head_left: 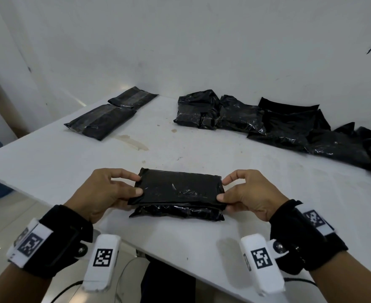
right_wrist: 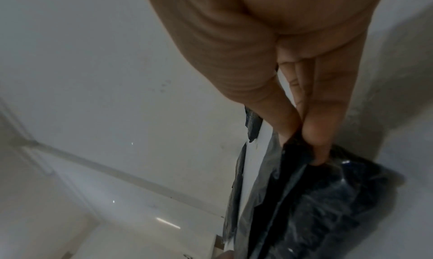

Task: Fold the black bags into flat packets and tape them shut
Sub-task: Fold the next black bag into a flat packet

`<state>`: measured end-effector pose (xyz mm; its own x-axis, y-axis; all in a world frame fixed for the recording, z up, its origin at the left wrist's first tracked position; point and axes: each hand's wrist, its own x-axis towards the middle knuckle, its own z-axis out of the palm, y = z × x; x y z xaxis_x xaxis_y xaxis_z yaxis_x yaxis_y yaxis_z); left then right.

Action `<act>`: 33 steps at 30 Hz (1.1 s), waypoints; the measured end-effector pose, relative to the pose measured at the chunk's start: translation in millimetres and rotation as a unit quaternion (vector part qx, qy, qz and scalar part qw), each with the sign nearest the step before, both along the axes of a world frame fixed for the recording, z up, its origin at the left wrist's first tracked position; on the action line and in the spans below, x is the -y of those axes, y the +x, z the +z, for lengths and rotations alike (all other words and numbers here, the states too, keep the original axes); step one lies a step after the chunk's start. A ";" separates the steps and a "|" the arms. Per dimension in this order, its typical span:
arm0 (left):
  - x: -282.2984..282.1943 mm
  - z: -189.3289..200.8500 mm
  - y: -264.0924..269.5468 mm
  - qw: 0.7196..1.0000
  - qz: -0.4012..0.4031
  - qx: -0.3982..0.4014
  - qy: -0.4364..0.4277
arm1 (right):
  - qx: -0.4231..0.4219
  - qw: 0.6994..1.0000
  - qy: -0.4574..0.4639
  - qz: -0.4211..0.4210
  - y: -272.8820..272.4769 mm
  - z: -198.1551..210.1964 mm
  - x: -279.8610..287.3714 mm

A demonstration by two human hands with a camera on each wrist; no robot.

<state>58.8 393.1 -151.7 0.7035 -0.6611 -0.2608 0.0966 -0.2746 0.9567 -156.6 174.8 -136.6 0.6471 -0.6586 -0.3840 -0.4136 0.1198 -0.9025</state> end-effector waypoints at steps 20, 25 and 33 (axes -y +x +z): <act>51.3 21.6 23.1 0.989 0.065 0.038 0.130 | -0.043 0.981 -0.166 0.086 10.1 -6.2 -5.7; 62.8 19.5 23.1 0.978 0.071 0.067 0.183 | -0.033 0.987 -0.143 0.067 9.9 -11.8 -3.2; 62.4 16.5 25.3 0.982 0.094 0.025 0.162 | -0.012 0.992 -0.115 0.058 6.3 -16.0 -4.0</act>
<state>84.2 330.7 -135.2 0.8222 -0.4063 -0.3985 0.1305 -0.5469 0.8269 -150.4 178.8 -152.5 0.7165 -0.6517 -0.2490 -0.4346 -0.1378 -0.8900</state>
